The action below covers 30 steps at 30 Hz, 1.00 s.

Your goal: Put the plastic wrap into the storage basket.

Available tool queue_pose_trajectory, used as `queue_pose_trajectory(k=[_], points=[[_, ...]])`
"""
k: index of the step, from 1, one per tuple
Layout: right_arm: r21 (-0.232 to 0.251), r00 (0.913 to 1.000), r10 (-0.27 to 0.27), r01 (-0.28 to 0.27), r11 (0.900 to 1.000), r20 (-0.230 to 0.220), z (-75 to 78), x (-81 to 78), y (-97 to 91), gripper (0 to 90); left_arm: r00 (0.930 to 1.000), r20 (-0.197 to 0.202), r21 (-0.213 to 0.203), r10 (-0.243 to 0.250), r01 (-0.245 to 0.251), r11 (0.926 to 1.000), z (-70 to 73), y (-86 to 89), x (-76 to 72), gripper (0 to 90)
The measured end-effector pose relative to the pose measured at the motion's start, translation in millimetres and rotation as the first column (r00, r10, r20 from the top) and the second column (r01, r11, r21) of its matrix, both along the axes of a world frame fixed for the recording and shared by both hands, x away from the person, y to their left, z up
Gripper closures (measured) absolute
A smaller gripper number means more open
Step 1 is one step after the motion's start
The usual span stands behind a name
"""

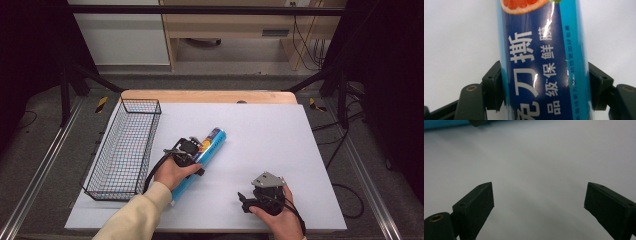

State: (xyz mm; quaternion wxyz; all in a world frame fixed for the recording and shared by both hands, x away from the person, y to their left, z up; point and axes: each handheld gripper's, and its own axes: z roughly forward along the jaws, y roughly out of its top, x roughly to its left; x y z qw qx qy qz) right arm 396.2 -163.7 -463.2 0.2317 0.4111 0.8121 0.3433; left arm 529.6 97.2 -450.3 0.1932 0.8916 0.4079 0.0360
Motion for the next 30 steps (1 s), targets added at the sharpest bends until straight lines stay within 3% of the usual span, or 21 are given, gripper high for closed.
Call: queue_pose_trajectory(k=[4,7,13,16,30], points=[[0.001,1.0,0.002,-0.002,1.0,0.0,-0.1,0.3,-0.5,9.4,0.9999,0.016,0.003,0.0,0.0,1.0,1.0,0.6,-1.1,30.2],[-0.002,1.0,0.002,-0.002,1.0,0.001,0.2,0.3,-0.8,9.4,1.0,0.004,-0.017,0.008,-0.007,0.9998,3.0,2.6,-0.9,30.4],[-0.002,1.0,0.002,-0.002,1.0,0.001,0.2,0.3,-0.6,9.4,0.9999,0.015,-0.007,0.003,-0.002,1.0,5.0,2.6,-3.6,30.6],[-0.005,1.0,0.0,0.0,1.0,0.002,0.2,0.4,-1.0,9.4,0.9992,0.04,-0.008,0.001,-0.001,1.0,9.2,2.0,-5.8,30.6],[-0.002,1.0,-0.006,0.006,1.0,-0.002,0.6,0.1,-1.7,9.4,0.9951,0.097,-0.031,-0.021,0.025,0.9992,44.7,4.8,-16.4,30.8]])
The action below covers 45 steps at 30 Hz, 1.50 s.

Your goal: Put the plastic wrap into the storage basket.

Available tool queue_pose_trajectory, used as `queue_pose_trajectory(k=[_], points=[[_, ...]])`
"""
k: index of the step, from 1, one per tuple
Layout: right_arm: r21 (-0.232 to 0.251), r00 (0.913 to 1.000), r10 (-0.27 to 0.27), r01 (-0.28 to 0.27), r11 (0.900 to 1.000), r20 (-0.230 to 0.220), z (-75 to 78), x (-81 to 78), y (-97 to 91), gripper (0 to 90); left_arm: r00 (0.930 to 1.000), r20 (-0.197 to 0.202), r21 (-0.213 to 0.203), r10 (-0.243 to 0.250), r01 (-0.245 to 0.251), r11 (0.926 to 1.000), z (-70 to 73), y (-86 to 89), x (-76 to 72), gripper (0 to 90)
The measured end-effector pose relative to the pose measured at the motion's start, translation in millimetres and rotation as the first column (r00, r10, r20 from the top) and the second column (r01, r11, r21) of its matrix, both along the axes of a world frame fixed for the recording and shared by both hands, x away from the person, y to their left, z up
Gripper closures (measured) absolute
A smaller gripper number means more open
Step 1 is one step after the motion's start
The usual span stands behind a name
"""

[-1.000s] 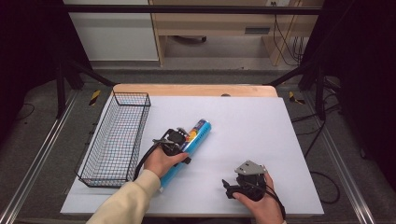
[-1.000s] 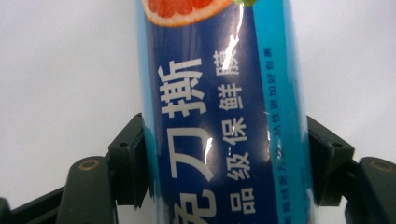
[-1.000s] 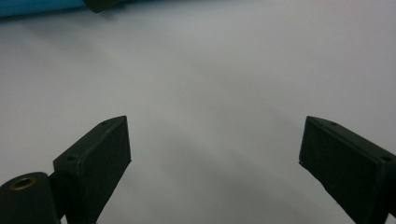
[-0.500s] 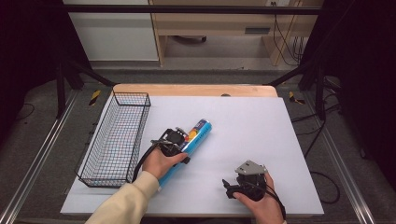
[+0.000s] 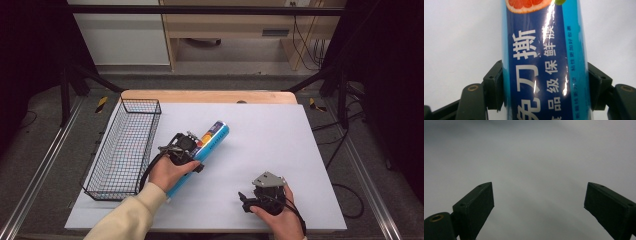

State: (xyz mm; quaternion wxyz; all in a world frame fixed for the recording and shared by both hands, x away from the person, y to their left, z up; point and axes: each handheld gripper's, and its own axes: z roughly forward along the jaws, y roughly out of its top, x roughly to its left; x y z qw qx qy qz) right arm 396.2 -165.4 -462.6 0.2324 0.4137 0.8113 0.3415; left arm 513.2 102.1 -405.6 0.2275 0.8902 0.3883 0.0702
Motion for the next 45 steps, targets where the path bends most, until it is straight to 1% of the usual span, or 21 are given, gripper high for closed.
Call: queue_pose_trajectory(k=[4,8,11,14,16,19,26,32,37,40,42,45], points=[[0.001,1.0,0.0,0.0,1.0,0.002,-0.2,0.0,0.2,9.5,0.9998,0.019,0.004,0.004,-0.004,1.0,8.7,3.7,-2.5,30.9],[0.0,1.0,-0.001,0.001,1.0,0.003,-0.1,-0.1,0.0,9.6,0.9995,0.03,-0.006,0.012,-0.011,0.9999,15.9,8.7,-4.1,30.9],[-0.002,1.0,-0.001,0.001,1.0,0.001,-0.2,0.0,0.1,9.6,0.9991,0.04,-0.002,0.014,-0.014,0.9999,20.6,12.0,-5.6,31.0],[0.0,1.0,-0.003,0.003,1.0,0.001,-0.5,0.1,0.2,9.6,0.9991,0.042,-0.008,0.011,-0.011,0.9999,26.2,15.8,-7.3,31.0],[0.0,1.0,-0.004,0.004,1.0,0.0,-0.5,0.2,0.0,9.6,0.9986,0.051,-0.012,0.015,-0.015,0.9998,29.7,17.4,-8.6,31.0],[-0.002,1.0,0.0,0.0,1.0,0.004,-0.8,0.5,-0.2,9.6,0.9981,0.061,-0.004,0.009,-0.009,1.0,35.3,20.1,-9.5,31.1],[-0.001,1.0,-0.002,0.002,1.0,0.003,-1.1,0.6,-0.3,9.6,0.9968,0.078,-0.024,0.019,-0.017,0.9996,45.0,25.4,-13.1,31.2],[-0.001,1.0,-0.003,0.003,1.0,0.002,-1.1,0.6,-0.2,9.6,0.9959,0.089,-0.016,0.015,-0.013,0.9998,52.0,29.9,-15.6,31.2],[0.001,1.0,-0.007,0.007,1.0,-0.002,-1.3,0.5,-0.1,9.6,0.9945,0.102,-0.028,0.023,-0.02,0.9994,59.5,34.7,-18.6,31.2],[-0.007,1.0,-0.004,0.004,1.0,0.002,-1.6,0.9,-0.7,9.6,0.9936,0.111,-0.027,0.021,-0.018,0.9995,64.9,38.4,-20.6,31.3],[-0.009,1.0,-0.004,0.004,1.0,0.002,-1.5,1.0,-1.0,9.6,0.9929,0.115,-0.035,0.027,-0.023,0.9991,68.0,41.1,-22.1,31.3],[-0.008,1.0,-0.004,0.004,1.0,0.0,-1.6,1.0,-0.9,9.6,0.992,0.123,-0.032,0.03,-0.026,0.9991,71.9,46.2,-23.7,31.3]])
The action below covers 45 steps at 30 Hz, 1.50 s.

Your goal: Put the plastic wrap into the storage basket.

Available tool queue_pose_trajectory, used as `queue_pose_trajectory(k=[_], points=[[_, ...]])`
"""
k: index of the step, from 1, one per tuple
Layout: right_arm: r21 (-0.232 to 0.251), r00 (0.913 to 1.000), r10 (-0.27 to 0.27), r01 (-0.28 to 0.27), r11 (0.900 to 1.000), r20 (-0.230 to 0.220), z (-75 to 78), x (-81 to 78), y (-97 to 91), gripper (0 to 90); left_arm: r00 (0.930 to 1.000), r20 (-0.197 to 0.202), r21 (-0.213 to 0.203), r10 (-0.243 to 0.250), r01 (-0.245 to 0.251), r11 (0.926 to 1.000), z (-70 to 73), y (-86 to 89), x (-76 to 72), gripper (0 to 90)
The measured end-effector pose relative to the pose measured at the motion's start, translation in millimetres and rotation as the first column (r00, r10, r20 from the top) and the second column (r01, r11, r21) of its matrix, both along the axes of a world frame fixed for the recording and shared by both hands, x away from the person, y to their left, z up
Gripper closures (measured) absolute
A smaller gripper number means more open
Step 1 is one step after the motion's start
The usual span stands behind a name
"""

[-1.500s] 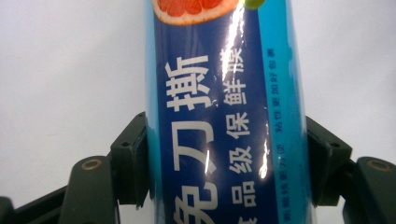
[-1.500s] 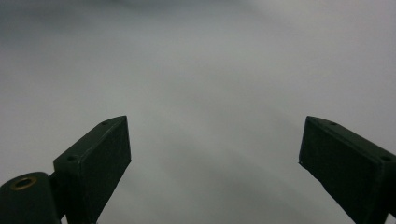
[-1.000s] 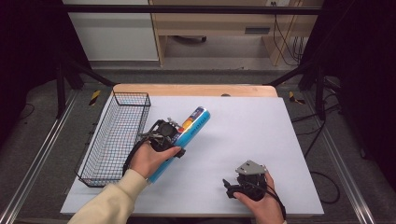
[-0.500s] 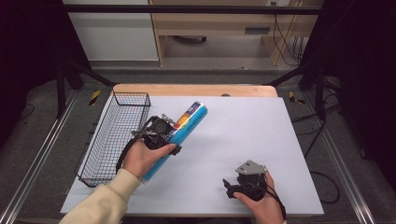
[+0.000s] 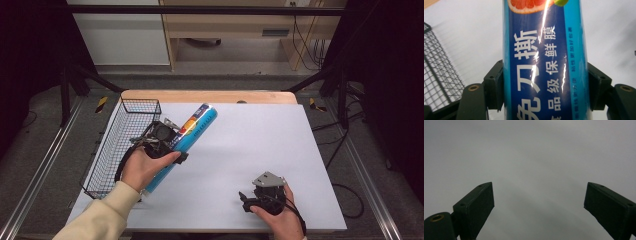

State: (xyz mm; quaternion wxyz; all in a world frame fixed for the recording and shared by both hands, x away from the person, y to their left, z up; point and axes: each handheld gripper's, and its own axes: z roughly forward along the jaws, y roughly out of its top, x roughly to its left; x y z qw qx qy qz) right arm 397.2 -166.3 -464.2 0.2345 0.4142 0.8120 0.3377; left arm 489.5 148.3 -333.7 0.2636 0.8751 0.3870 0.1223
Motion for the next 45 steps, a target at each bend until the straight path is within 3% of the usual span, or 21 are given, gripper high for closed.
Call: queue_pose_trajectory(k=[23,45], points=[[0.001,1.0,-0.005,0.005,1.0,-0.002,-0.6,0.3,0.0,9.7,0.9958,0.039,-0.023,0.083,-0.082,0.9964,21.0,49.6,-10.8,31.5],[0.003,0.9999,-0.012,0.012,0.9999,-0.005,-1.5,0.5,0.1,9.7,0.9889,0.049,-0.029,0.14,-0.139,0.9899,22.9,82.1,-14.3,31.6]])
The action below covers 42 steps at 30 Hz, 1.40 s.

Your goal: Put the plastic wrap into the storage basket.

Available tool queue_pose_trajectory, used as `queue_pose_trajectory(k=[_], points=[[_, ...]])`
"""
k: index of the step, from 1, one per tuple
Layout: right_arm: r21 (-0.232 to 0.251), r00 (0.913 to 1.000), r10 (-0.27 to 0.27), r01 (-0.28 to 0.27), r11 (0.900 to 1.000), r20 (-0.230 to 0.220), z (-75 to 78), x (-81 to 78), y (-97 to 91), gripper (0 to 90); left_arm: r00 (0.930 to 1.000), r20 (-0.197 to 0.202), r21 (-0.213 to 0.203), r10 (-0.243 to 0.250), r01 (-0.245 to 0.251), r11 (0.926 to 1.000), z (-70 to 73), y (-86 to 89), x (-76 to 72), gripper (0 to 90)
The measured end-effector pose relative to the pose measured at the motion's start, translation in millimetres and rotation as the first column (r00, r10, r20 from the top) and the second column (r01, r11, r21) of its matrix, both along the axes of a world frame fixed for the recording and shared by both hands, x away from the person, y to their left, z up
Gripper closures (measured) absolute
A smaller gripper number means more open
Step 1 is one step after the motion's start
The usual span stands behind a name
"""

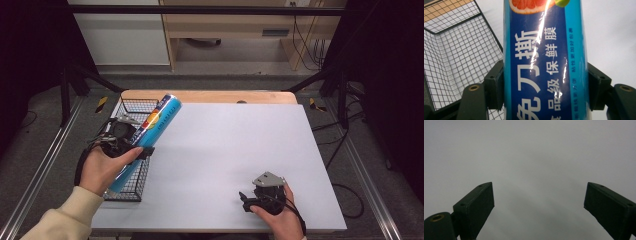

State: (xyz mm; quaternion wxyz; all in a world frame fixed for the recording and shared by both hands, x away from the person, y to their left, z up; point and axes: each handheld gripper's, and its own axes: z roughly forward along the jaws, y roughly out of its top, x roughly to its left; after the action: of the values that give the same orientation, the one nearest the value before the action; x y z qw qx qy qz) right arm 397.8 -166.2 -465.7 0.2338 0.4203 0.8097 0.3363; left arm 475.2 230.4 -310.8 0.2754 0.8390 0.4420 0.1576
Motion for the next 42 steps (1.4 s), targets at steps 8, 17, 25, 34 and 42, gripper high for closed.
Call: queue_pose_trajectory(k=[8,17,25,34,42], points=[[-0.005,1.0,0.002,-0.002,1.0,-0.001,-0.1,0.0,0.2,9.7,0.9999,0.001,-0.003,0.013,-0.013,0.9999,0.5,7.4,-1.0,31.6],[0.0,1.0,-0.004,0.004,1.0,-0.006,-0.4,0.0,0.2,9.7,0.9995,0.006,-0.004,0.03,-0.03,0.9996,1.2,14.9,-0.9,31.6],[0.0,1.0,-0.004,0.004,1.0,-0.009,-0.5,0.1,0.2,9.7,0.9982,0.006,-0.009,0.06,-0.06,0.9982,-1.1,23.4,-1.5,31.6],[0.006,1.0,0.004,-0.003,1.0,-0.007,0.0,0.2,0.4,9.7,0.9954,-0.004,-0.005,0.095,-0.096,0.9954,-7.7,33.8,-5.2,31.7],[0.026,0.9995,0.031,-0.03,0.9992,-0.012,-0.2,-0.6,4.2,9.8,0.9912,-0.009,0.009,0.132,-0.132,0.9912,-7.6,38.4,-7.1,31.7]])
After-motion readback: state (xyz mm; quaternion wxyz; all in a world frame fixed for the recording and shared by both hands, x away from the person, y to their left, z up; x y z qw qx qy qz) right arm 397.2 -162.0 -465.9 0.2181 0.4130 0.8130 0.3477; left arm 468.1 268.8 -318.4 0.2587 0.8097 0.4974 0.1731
